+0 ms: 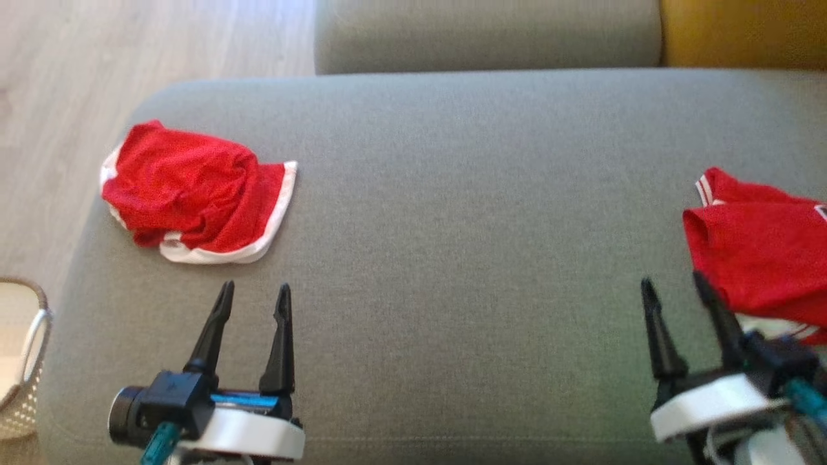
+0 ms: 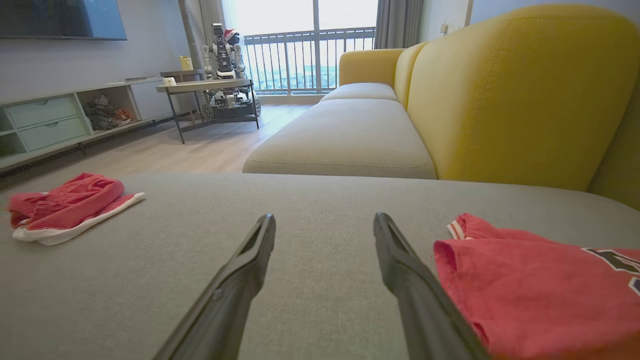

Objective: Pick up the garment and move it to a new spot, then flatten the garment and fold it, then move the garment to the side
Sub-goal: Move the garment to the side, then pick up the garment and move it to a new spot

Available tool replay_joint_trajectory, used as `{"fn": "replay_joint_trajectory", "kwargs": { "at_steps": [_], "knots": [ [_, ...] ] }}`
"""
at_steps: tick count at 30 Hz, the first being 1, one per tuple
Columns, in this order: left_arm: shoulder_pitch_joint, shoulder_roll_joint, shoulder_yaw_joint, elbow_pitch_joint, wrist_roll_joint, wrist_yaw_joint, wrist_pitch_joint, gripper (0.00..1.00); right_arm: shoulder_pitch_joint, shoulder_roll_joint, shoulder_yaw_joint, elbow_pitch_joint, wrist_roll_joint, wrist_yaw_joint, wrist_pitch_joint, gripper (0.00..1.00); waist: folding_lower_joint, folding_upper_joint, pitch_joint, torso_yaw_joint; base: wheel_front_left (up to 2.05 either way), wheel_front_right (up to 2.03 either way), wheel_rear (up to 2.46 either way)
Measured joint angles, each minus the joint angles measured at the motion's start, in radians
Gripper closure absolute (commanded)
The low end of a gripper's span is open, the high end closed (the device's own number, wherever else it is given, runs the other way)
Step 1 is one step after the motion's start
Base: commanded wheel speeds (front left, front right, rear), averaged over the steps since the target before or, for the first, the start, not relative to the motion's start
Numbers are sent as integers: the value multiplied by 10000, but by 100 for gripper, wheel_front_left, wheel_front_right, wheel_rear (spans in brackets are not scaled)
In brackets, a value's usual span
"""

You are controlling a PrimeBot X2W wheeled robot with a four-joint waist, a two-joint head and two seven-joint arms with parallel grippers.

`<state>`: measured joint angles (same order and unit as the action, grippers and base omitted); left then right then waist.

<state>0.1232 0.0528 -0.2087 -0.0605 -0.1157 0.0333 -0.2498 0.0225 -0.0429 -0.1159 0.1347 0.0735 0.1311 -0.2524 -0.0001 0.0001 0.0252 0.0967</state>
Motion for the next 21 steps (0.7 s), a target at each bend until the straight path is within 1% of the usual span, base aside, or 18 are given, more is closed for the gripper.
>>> {"fn": "replay_joint_trajectory", "kwargs": {
  "at_steps": [4, 5, 7, 9, 17, 21],
  "knots": [
    [384, 6, 52, -169, -2, -199, 2, 0, 686, 15, 537, -77, 261, 0, 0, 0, 0, 0, -400, 14, 0, 0, 0],
    [501, 10, 54, -159, -4, -305, 2, 0, 770, 36, 596, -75, 301, 0, 2, 0, 0, 0, -473, -26, 0, 0, 0],
    [618, 13, 56, -150, -4, -357, 2, 0, 801, 38, 635, -75, 399, 0, 2, 0, 0, 0, -535, -80, 0, 0, 0],
    [779, 21, 58, -84, -8, -502, 2, 0, 821, 36, 658, -63, 506, 0, 0, 0, 0, 0, -637, -197, 0, 0, 0],
    [889, 21, 140, 376, -4, -514, 2, 0, 1147, 36, 788, 36, 604, 0, 0, 0, 0, 0, -958, -568, 0, 0, 0],
    [1020, 21, 188, 623, -6, -499, 2, 0, 1163, 36, 738, 0, 686, 0, 0, 0, 0, 0, -987, -620, 0, 0, 0]
  ]
}}
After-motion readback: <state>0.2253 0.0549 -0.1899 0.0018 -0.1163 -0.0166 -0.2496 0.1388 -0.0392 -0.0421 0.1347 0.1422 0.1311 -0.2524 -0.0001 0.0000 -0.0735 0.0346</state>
